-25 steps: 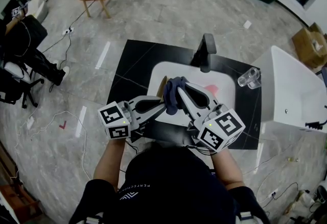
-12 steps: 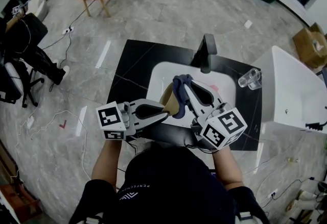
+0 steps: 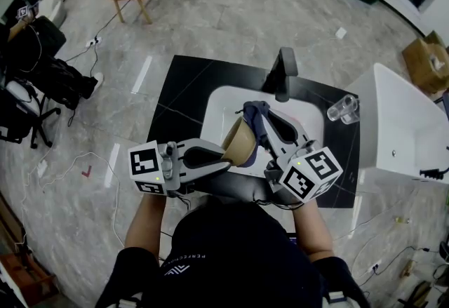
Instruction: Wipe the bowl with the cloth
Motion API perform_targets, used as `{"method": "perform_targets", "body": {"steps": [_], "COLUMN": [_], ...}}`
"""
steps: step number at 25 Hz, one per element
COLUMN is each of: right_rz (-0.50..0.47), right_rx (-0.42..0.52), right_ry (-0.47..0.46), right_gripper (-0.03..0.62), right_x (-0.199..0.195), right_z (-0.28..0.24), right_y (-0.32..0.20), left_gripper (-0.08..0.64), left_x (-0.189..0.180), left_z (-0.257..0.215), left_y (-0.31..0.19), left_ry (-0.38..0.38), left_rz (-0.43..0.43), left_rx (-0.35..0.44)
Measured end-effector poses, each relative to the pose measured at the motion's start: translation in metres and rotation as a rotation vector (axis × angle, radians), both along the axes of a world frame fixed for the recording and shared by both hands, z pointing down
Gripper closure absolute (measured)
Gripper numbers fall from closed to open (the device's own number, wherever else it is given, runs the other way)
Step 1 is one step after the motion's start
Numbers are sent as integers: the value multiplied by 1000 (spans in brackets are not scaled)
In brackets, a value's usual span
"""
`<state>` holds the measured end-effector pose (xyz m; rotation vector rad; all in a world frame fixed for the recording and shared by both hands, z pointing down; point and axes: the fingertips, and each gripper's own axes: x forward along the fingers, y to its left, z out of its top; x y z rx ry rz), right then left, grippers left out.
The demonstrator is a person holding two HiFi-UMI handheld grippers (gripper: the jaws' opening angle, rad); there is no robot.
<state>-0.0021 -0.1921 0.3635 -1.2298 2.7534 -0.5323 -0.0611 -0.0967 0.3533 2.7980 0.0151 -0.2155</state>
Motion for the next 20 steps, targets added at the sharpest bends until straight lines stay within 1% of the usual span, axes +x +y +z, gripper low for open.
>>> {"method": "perform_targets", "body": {"steps": [2,7,9,12,20], "right_rz": [9,7,-2,-15,-34], "right_rx": [-10,-33,-38,-44,-80], "right_ry": [-4,-2,0,1,-26], "right_gripper": [534,534,534,532,532], "right_x": [2,2,-1,-6,-12], "right_z": [2,11,13,15,21], "right_y": [-1,0,3,6,13], "left_gripper": [540,541,541,540,541], "left_x": [-3,-11,-13,-13,-15], "left_z": [-7,-30,-36,-42,-48], "left_y": [0,0,-1,-4,-14], "left_ry": [41,184,218,241,258], "left_rz": [4,16,12,-5,-80], "left_rx": [-7,-28,-29,-24,-21]}}
